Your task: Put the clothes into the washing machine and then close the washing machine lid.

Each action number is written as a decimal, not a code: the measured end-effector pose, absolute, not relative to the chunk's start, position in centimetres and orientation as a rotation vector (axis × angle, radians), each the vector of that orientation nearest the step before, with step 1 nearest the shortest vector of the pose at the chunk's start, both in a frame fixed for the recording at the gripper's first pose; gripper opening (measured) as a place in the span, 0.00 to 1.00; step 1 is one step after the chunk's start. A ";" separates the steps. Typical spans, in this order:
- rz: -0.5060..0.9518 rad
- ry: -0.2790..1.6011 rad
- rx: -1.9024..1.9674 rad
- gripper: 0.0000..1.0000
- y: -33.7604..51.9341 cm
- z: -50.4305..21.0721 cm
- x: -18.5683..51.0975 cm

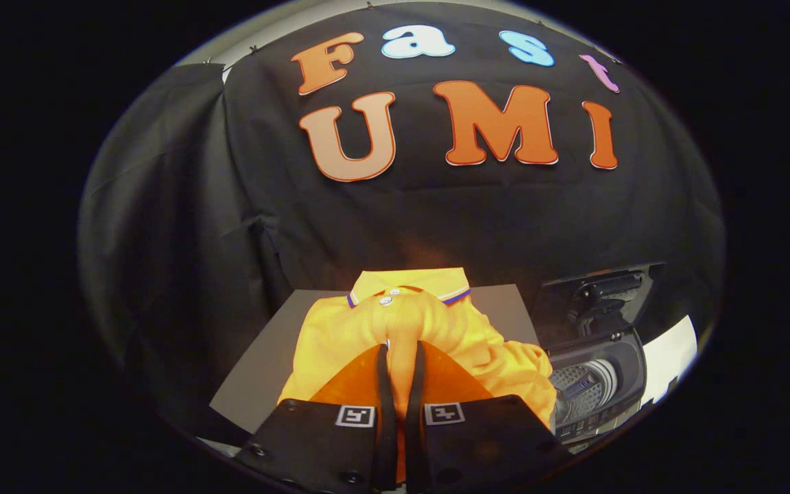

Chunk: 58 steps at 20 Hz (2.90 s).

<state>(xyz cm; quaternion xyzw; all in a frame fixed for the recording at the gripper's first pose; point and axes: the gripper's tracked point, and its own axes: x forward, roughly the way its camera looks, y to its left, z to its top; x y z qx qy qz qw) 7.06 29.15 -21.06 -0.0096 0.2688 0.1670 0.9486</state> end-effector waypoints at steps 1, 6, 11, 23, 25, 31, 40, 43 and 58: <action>0.336 0.533 -0.016 0.13 28.8 -20.3 7.2; 0.315 0.492 -0.003 0.13 26.1 -17.7 7.3; 0.269 0.432 0.017 0.13 21.7 -14.1 7.8; 0.184 0.378 0.031 0.13 9.5 -10.2 10.8; 0.176 0.372 0.033 0.13 7.6 -9.9 11.5; 0.149 0.358 0.052 0.13 0.4 -9.9 13.2; 0.157 0.422 0.057 0.12 -6.1 -14.5 16.5; 0.165 0.466 0.054 0.13 -7.3 -17.3 17.2; 0.125 0.722 -0.006 0.13 -13.7 -33.3 18.7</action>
